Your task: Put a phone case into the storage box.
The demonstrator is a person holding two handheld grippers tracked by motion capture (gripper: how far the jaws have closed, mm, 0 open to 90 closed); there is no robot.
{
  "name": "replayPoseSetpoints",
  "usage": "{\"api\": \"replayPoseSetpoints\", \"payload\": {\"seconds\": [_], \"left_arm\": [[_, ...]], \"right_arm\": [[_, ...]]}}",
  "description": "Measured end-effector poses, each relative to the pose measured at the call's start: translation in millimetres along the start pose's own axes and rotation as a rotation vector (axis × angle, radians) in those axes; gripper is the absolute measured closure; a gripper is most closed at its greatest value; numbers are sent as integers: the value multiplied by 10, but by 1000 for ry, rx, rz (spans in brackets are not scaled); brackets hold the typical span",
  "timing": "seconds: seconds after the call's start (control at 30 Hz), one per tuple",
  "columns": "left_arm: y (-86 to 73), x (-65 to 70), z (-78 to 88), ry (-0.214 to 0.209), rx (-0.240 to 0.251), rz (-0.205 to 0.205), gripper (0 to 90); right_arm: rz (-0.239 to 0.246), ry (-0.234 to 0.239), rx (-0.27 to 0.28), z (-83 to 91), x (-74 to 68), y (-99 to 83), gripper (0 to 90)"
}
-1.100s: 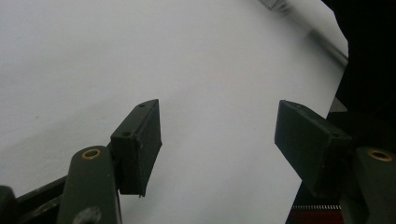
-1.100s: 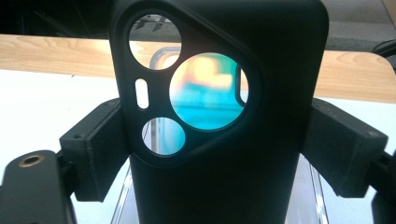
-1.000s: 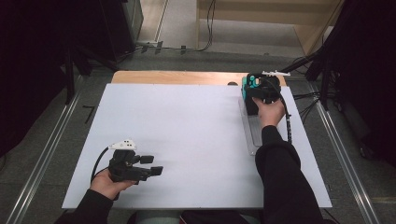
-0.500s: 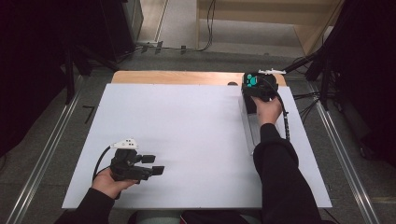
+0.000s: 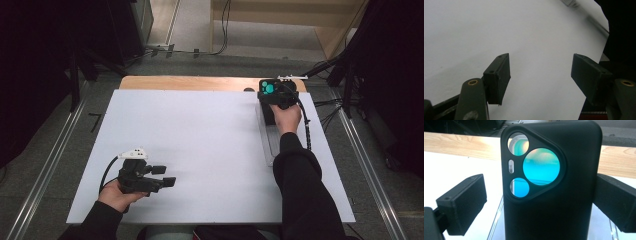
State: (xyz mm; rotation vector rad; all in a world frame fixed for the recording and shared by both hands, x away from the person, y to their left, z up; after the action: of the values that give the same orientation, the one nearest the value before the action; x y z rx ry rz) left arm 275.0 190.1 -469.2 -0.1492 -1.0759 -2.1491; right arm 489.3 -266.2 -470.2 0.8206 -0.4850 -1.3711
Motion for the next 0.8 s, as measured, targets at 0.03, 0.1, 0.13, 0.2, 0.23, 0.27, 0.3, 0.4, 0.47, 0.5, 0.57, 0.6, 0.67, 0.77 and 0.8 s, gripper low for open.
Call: {"api": "replayPoseSetpoints", "payload": {"seconds": [0.03, 0.1, 0.13, 0.2, 0.23, 0.27, 0.3, 0.4, 0.47, 0.5, 0.57, 0.6, 0.67, 0.77, 0.8], "left_arm": [[1, -2, 3, 0, 2, -1, 326], [0, -5, 5, -1, 3, 1, 326], [0, -5, 5, -1, 3, 0, 326], [0, -3, 5, -2, 3, 0, 326], [0, -3, 5, -2, 3, 0, 326], [1, -1, 5, -1, 2, 0, 326], [1, 0, 5, -1, 1, 0, 326], [0, -2, 2, 1, 0, 0, 325], [1, -8, 2, 1, -1, 0, 326], [1, -11, 2, 2, -2, 1, 326], [2, -14, 4, 3, -2, 6, 326], [2, -15, 5, 4, -2, 6, 325], [1, -17, 5, 3, -2, 7, 326], [1, -20, 7, 4, -3, 9, 325], [3, -22, 9, 7, -4, 7, 326]], "right_arm": [[5, -3, -1, 5, -1, 2, 2], [16, -14, 4, 16, -4, 8, 0], [21, -14, 6, 22, -3, 10, 0], [22, -6, 4, 32, 1, 11, 0], [23, -7, 1, 43, 3, 12, 0], [26, -10, 1, 50, 5, 14, 0], [27, -9, 4, 65, 5, 18, 0], [30, -7, 4, 121, 1, 35, 0], [31, -4, 1, 156, -6, 47, 0], [29, 2, -1, 177, -13, 53, 0], [22, 11, -6, 223, -25, 64, 0], [21, 18, -3, 247, -28, 70, 0], [12, 37, -11, 300, -38, 78, 0], [9, 83, -30, 378, -78, 85, 0], [13, 86, -35, 406, -97, 89, 0]]}}
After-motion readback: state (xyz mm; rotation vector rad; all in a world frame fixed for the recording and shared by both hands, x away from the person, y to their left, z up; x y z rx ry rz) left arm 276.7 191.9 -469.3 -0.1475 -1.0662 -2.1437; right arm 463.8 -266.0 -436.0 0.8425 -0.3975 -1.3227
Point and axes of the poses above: each handheld gripper's, and its own axes: z roughly backward along the jaws, y roughly out of its top, x roughly to its right, the point moved 2 cm from there along -z, roughly forward along the jaws, and after that the axes turned 1 degree about -x, right-handed, at the moved point
